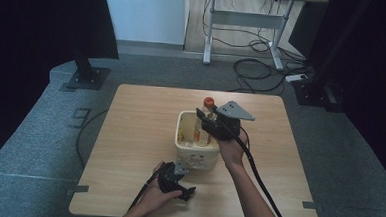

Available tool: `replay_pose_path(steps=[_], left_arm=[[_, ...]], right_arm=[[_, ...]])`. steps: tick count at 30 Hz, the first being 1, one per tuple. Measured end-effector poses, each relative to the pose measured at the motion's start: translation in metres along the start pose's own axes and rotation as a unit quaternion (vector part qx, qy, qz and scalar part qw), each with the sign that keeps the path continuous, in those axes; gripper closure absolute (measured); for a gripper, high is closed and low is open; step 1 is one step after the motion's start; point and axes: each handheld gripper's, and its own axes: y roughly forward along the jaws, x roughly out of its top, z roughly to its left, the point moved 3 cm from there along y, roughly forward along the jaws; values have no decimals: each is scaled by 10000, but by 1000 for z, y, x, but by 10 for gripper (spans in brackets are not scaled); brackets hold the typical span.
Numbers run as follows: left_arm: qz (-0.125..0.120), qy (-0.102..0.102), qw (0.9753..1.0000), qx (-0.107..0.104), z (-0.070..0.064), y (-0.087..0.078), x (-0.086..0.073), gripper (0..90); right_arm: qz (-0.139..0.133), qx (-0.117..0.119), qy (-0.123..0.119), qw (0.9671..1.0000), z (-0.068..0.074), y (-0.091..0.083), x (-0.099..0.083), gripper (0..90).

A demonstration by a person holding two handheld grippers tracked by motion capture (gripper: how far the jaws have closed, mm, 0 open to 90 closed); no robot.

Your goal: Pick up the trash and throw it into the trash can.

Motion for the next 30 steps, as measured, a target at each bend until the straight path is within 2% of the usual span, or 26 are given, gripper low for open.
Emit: replay_pose_path(steps=[8, 22, 27, 30], left_arm=[[-4, -2, 10000, -1, 0, 0, 0, 0], [-7, -7, 10000, -1, 0, 0, 0, 0], [-6, -4, 10000, -6, 0, 0, 0, 0], [-7, 5, 10000, -3, 0, 0, 0, 0]], right_arm=[[344, -80, 7, 9994, -5, 11, -25, 528], [773, -74, -14, 9970, -9, 21, -46, 529], [1037, -85, -3, 9946, -11, 26, -59, 530], [1075, -119, 14, 9941, -11, 27, -62, 530]])
